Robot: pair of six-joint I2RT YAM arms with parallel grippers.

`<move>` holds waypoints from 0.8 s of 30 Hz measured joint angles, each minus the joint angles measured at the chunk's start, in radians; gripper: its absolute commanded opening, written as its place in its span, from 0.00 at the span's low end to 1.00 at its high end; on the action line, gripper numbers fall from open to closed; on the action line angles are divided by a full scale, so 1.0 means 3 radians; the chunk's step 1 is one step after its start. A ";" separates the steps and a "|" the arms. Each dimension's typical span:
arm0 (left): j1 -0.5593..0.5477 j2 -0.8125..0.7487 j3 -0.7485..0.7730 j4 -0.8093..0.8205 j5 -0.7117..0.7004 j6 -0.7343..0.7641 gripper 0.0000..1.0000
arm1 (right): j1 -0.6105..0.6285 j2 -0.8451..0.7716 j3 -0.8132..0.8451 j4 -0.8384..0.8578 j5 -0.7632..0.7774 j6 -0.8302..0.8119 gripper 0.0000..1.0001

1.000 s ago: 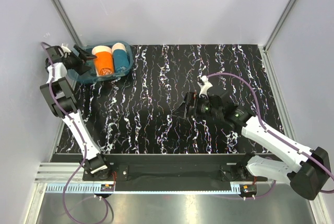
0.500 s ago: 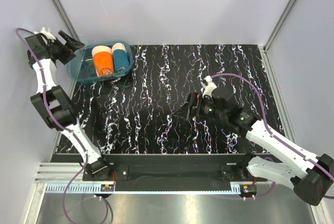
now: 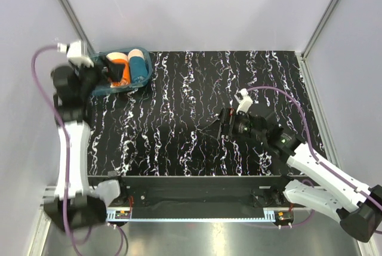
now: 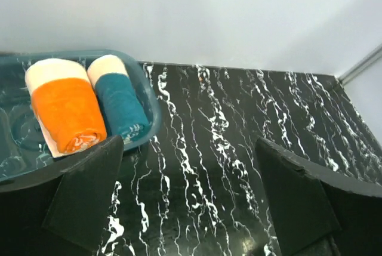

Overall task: Roll the towels
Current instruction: Place the rolled towel into the container

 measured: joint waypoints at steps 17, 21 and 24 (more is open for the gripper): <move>-0.0167 -0.2178 -0.2850 0.0651 -0.1280 0.0556 0.99 | 0.0000 -0.0556 -0.0360 0.0078 0.0454 -0.0043 1.00; -0.0188 -0.2052 -0.2879 0.0816 -0.1442 0.0473 0.99 | 0.0000 -0.0671 -0.0512 0.0230 0.0504 -0.0198 1.00; -0.0287 -0.1914 -0.3028 0.1054 -0.1639 0.0371 0.99 | 0.0000 -0.0673 -0.0552 0.0303 0.0510 -0.0266 1.00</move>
